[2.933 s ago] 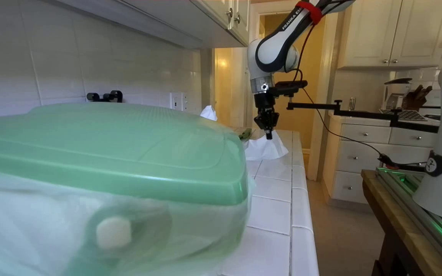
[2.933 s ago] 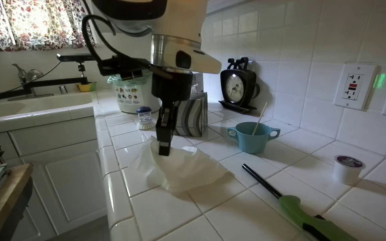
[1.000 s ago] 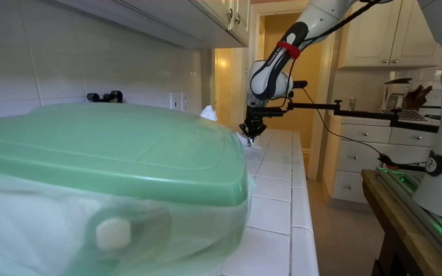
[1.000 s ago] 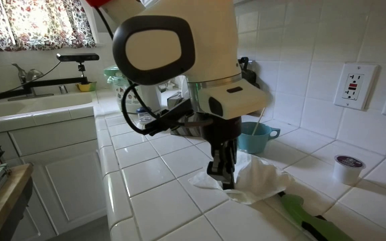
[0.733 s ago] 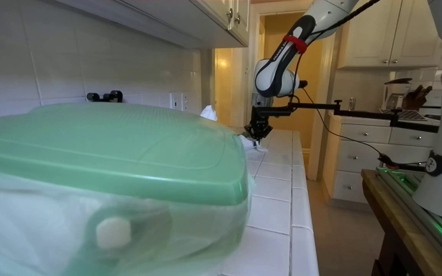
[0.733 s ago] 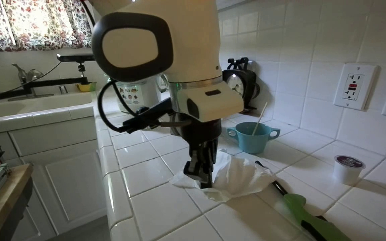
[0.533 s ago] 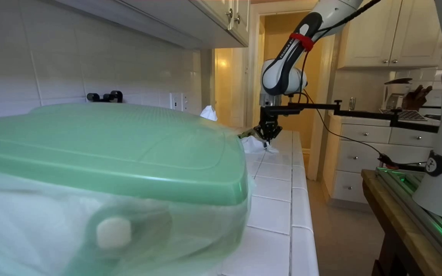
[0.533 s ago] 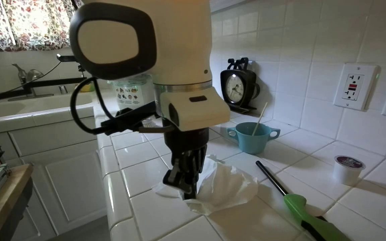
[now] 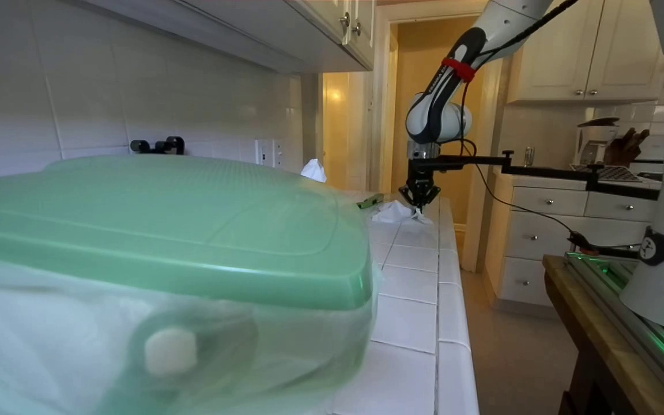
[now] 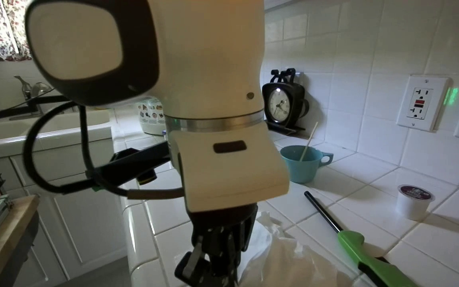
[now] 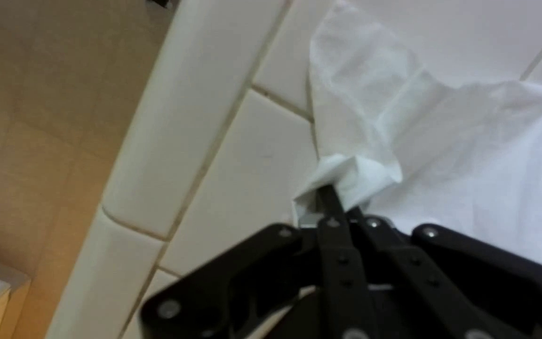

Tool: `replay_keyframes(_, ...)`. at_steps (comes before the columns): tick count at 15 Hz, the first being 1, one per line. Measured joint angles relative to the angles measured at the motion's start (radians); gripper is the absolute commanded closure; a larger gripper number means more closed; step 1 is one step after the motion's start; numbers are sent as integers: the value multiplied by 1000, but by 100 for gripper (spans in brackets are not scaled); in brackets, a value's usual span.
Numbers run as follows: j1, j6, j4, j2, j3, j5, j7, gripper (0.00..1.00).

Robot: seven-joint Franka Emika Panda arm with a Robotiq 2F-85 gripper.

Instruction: Use the cloth to wipe the table

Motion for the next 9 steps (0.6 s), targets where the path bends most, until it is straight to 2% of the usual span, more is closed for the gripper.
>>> replay_keyframes(6, 4, 181, 71, 74, 61, 4, 0, 100)
replay_keyframes(9, 5, 215, 83, 84, 109, 13, -23, 100)
